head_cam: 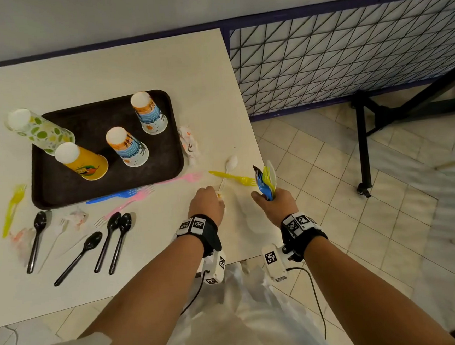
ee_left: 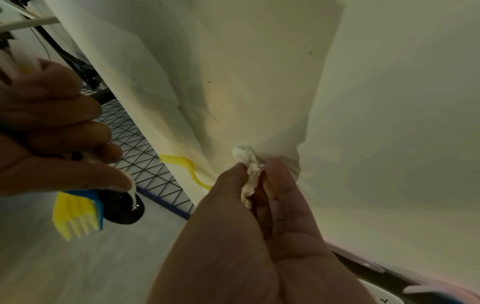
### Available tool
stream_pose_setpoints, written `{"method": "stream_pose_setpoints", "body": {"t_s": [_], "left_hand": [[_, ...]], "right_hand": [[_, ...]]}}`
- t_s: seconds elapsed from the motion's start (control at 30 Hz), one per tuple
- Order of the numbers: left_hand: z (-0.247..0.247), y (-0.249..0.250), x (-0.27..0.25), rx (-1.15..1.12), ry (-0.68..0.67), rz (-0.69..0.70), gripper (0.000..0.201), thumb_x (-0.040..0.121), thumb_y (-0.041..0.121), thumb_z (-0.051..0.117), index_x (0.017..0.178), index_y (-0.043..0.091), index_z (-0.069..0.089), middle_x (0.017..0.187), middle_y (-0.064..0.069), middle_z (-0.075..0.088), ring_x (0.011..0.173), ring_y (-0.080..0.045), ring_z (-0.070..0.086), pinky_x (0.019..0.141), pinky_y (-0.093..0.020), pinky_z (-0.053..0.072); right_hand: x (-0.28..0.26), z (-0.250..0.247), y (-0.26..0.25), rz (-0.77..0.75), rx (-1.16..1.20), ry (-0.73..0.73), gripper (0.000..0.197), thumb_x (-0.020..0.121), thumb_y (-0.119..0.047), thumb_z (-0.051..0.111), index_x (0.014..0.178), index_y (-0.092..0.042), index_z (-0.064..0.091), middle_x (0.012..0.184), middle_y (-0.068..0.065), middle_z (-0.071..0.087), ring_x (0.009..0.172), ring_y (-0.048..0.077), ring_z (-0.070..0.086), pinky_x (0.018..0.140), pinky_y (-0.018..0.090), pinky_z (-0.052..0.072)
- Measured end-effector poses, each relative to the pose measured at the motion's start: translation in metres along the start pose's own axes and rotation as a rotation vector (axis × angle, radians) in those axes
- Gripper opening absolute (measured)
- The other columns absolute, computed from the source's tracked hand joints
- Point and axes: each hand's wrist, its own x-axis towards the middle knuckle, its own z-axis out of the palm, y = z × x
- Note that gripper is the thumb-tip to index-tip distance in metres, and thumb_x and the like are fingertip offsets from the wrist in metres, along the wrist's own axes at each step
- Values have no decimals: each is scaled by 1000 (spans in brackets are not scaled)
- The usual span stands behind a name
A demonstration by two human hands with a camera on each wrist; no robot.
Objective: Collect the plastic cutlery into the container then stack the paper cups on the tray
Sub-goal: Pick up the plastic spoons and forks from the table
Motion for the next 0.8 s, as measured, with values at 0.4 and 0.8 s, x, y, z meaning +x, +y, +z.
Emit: {"method": "stream_pose_setpoints", "body": {"t_s": [0.4,0.8], "left_hand": [[-12,-17,-7,51,-104,-100,19,88,28,60,81,10,58,101,-15,72,94,-36,68,69,-30,46],[-21,-20,1,100,0,-60,37,99,35,58,121,4,57,125,-17,57,113,-36,60,93,-41,47]], "right_hand": [[7,7,5,2,-68,-24,35,95,-38,62,76,-9,57,61,1,49,59,24,50,61,31,42],[9,11,4,-59,-66,20,26,99,-31,58,81,-12,56,62,-2,50,57,18,49,51,24,32]]}}
